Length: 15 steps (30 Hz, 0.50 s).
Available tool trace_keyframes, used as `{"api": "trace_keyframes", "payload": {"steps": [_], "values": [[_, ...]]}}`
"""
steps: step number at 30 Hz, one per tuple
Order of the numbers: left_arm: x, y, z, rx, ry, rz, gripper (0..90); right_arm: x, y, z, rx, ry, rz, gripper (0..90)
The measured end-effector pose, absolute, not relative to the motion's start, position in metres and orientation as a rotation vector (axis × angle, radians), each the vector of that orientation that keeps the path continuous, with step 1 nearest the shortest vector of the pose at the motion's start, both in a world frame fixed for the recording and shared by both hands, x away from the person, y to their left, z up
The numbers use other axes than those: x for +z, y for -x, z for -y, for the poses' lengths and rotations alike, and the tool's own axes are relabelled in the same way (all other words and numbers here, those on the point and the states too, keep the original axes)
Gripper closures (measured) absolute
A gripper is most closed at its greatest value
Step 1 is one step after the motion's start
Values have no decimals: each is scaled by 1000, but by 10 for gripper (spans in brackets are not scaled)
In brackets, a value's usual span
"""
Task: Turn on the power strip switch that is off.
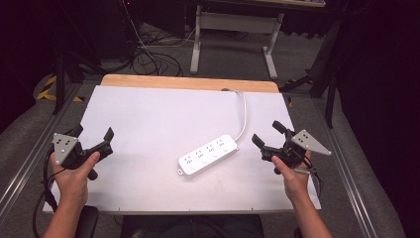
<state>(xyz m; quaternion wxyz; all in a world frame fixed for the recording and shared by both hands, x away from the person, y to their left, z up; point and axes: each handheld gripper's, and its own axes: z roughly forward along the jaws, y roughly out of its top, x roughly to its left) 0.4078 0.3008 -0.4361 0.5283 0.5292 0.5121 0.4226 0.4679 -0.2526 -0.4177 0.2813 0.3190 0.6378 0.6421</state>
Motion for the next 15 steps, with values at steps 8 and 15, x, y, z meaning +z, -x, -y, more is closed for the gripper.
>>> {"api": "trace_keyframes", "payload": {"steps": [8,15], "values": [[-436,-408,-301,1010,-1265,-1223,49,-417,-468,255,1728,-870,-1688,55],[-436,-408,-301,1009,-1264,-1223,49,-418,-469,255,1724,-866,-1689,55]]}}
